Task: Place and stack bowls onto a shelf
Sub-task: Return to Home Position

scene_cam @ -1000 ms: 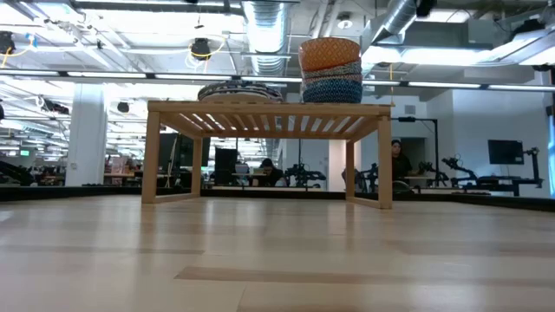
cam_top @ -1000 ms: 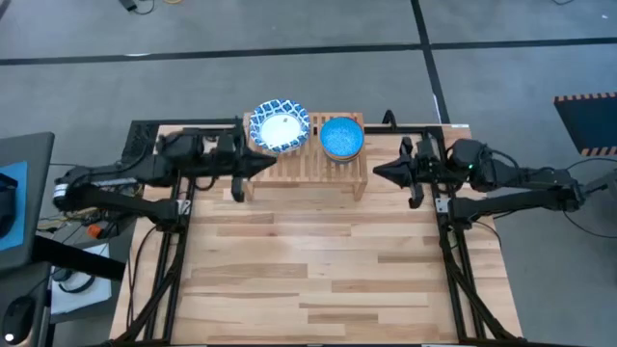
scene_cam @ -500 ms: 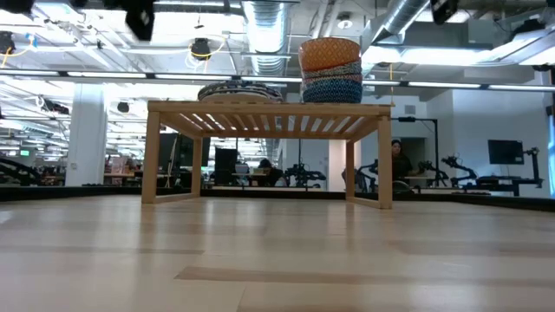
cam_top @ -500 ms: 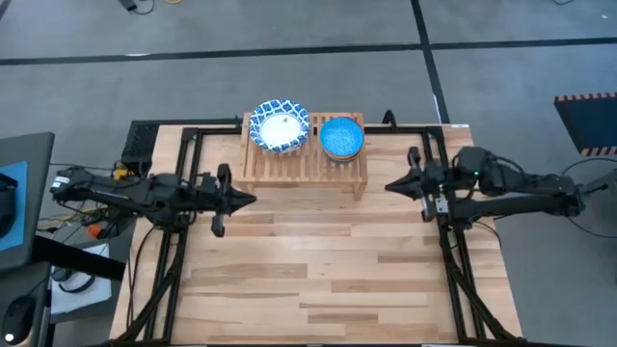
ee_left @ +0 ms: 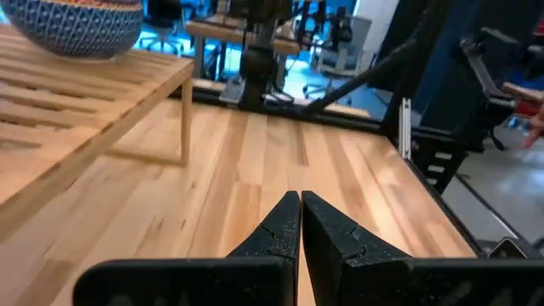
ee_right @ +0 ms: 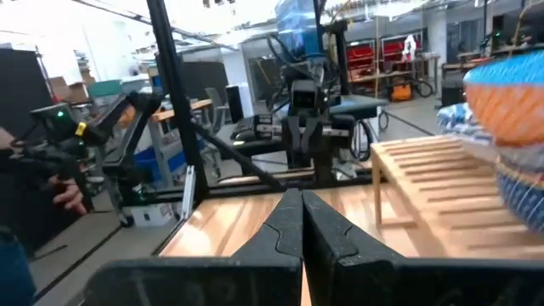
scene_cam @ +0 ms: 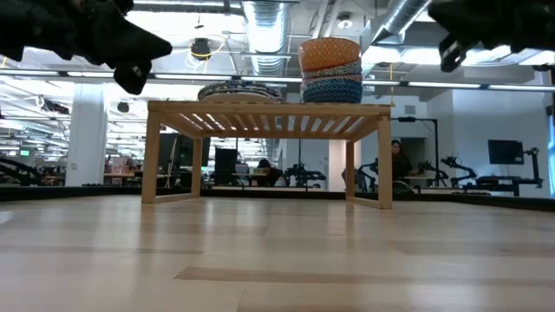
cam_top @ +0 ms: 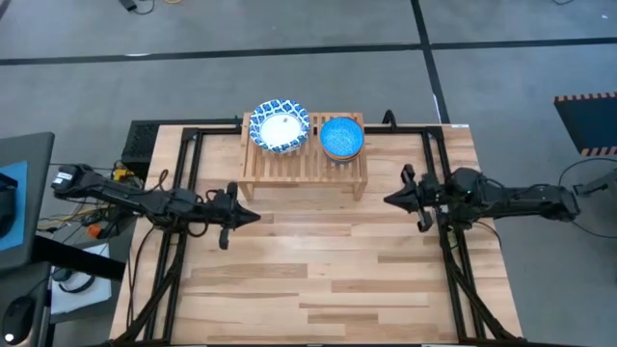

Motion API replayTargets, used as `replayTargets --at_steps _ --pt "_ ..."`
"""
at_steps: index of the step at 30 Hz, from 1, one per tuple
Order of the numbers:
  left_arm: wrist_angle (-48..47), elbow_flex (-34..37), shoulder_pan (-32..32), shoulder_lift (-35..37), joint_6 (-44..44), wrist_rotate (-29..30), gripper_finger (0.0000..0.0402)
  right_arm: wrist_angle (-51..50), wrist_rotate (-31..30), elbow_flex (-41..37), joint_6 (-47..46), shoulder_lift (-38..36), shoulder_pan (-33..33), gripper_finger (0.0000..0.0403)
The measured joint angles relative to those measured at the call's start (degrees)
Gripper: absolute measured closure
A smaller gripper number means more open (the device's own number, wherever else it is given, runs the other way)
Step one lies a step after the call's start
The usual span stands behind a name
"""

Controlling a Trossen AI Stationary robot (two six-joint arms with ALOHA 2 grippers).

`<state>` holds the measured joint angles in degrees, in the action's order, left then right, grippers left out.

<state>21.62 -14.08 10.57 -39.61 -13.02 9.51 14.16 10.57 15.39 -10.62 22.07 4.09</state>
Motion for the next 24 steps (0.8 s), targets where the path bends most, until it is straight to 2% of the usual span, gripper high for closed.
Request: replayTargets --at_steps 3,6,11,17,20,24 --pt "2.93 1.5 0.13 -1.86 2.05 -0.14 0.0401 1.11 -0.02 -2.36 0.37 0.04 -0.26 0.0385" --pt "2.5 1.54 -0.61 -0.21 7.64 -0.18 0.0401 1.2 -0.07 -3.38 0.98 -1.25 0.51 0.0385" --pt "0.24 1.5 -2.54 8.82 12.21 -0.29 0.0401 0.61 1.14 -4.58 0.97 -5.86 2.62 0.0384" --pt "-13.82 1.67 -3.73 21.77 11.92 -0.34 0.0401 -0.69 1.45 -7.77 0.16 -10.63 4.37 0.0384" --pt "-14.18 3.97 -3.72 26.47 12.19 -0.08 0.0401 -0.06 1.57 -10.37 0.11 -12.15 4.56 0.0384" --pt "-9.81 9.58 -3.72 31.57 10.36 1.77 0.0401 0.55 1.59 -13.03 -1.03 -14.27 4.58 0.0383"
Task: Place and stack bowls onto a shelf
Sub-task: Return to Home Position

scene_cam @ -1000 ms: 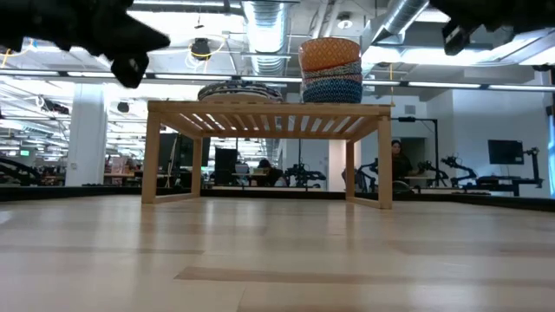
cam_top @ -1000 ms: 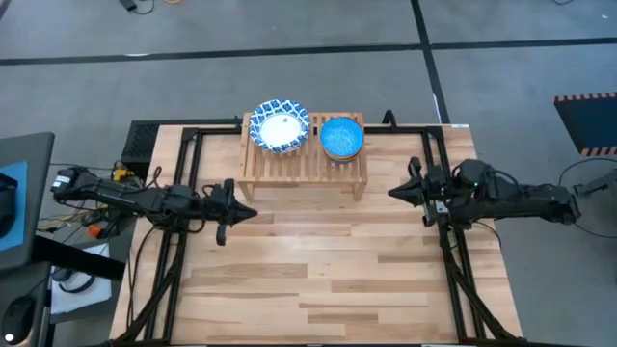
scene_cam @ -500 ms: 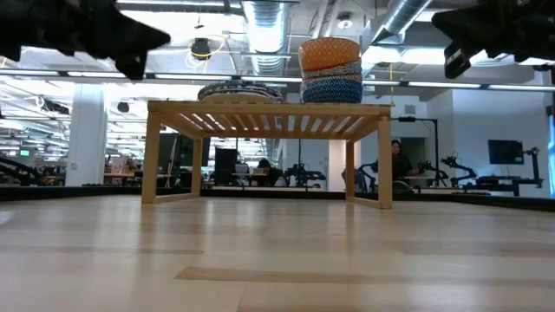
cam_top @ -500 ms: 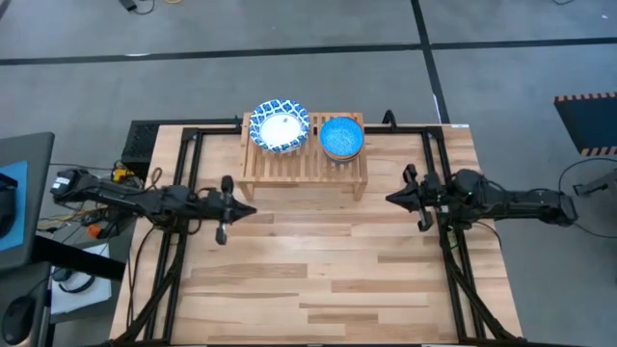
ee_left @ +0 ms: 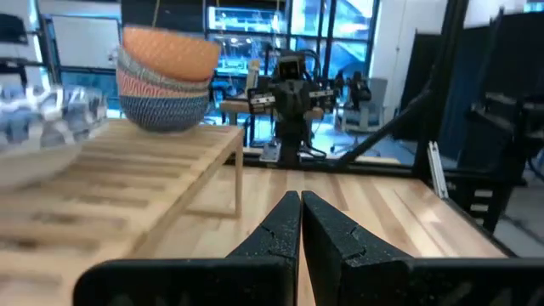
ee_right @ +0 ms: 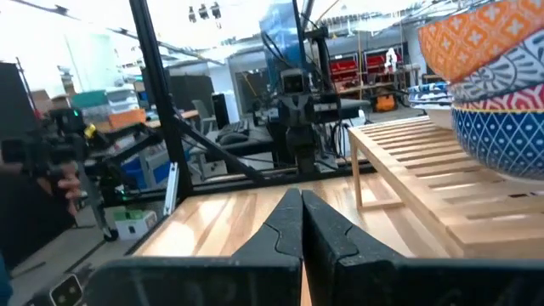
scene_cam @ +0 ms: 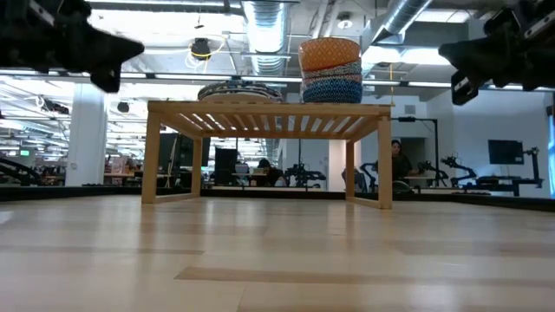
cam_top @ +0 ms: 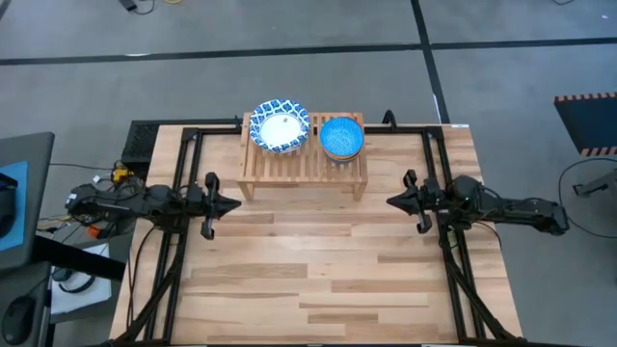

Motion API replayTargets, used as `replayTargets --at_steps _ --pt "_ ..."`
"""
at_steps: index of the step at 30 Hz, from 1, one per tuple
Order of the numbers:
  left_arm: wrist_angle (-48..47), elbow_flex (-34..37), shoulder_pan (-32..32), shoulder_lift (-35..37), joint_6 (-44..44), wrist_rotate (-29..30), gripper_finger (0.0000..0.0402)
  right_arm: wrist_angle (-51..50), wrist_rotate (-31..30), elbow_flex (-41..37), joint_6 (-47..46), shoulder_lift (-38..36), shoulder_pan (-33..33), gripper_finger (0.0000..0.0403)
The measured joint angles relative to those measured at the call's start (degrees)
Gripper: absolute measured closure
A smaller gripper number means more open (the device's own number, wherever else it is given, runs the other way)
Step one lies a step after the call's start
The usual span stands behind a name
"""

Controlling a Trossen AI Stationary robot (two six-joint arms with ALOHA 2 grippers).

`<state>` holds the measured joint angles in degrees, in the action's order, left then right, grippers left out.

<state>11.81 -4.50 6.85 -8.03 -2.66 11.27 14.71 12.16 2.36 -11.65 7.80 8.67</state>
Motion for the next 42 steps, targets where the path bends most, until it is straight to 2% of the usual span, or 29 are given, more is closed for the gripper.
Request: replayTargets --at_steps 3,6,10,18,21,29,37,42 --pt "2.35 3.9 0.0 2.9 -2.25 0.12 0.0402 1.45 0.0 -1.73 -1.17 -1.86 0.0 0.0383" --pt "-1.99 3.66 -0.04 5.05 -1.38 1.59 0.0402 0.67 0.0 -1.76 -1.43 -3.5 0.02 0.0383" --pt "-2.33 3.53 -0.95 8.11 1.68 0.78 0.0402 0.13 0.39 -1.76 -0.06 -6.1 0.73 0.0383" --pt "-7.54 3.88 -4.51 7.8 0.74 -2.43 0.0402 -9.98 3.08 -1.78 -0.35 -7.74 5.27 0.0382" --pt "-8.59 3.88 -5.33 7.82 0.01 -6.9 0.0402 -9.02 4.28 -1.78 0.43 -7.7 6.63 0.0382" --pt "-10.2 3.92 -5.51 6.44 1.51 -10.22 0.0402 -10.12 7.65 -1.8 2.55 -7.66 7.54 0.0382" --pt "-10.33 3.99 -5.44 0.38 -2.08 -10.58 0.0401 -10.61 9.22 -1.8 2.61 -7.7 7.45 0.0382" --pt "-9.83 4.03 -5.46 0.15 -2.33 -10.55 0.0401 -9.68 9.18 -1.83 1.14 -7.7 7.45 0.0374"
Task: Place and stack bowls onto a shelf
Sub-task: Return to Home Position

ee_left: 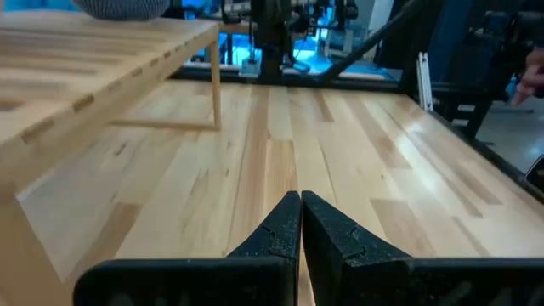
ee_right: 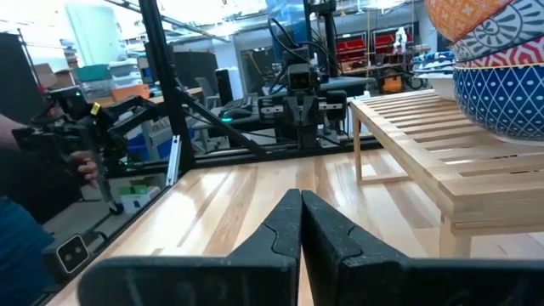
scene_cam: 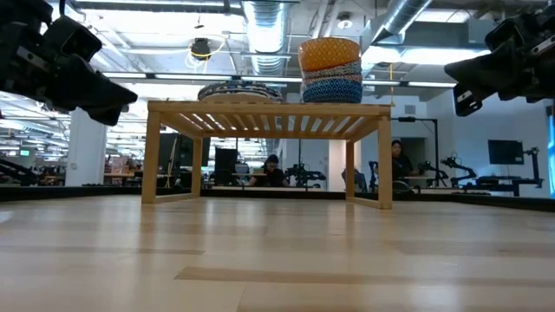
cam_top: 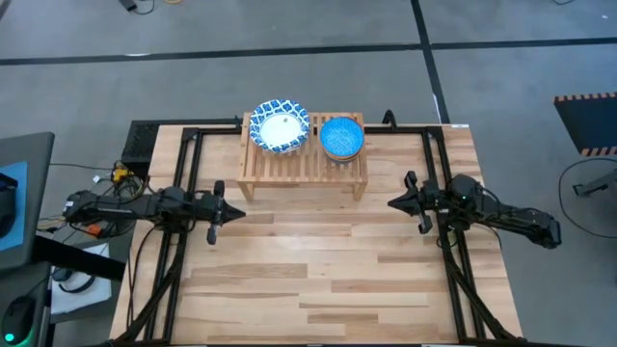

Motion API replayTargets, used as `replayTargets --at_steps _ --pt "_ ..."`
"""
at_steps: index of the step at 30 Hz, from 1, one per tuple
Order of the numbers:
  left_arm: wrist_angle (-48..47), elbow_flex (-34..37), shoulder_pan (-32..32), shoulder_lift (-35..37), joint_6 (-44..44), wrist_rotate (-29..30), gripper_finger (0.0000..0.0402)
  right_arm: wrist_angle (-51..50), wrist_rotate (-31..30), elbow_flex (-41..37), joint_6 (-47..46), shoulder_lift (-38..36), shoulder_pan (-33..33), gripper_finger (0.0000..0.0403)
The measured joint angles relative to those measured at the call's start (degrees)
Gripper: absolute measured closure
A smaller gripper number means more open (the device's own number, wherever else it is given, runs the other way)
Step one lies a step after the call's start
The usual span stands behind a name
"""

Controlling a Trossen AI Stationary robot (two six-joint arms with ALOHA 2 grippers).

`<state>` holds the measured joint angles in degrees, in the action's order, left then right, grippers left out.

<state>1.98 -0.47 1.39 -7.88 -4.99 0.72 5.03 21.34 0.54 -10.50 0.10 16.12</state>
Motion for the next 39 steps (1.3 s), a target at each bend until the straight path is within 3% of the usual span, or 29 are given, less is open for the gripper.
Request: replayTargets --at_steps 12,21,39 --pt "-0.38 0.07 -0.07 -0.75 4.38 0.14 0.0401 -1.26 -0.24 0.04 -1.53 0.0 0.04 0.0365" --pt "0.04 0.09 -0.09 -0.74 -6.01 1.57 0.0401 -1.47 -0.42 0.04 -1.57 0.0 0.04 0.0365" --pt "0.04 0.09 -0.09 -0.74 -5.39 1.57 0.0401 -1.59 -0.46 0.04 -1.61 0.0 0.04 0.0364"
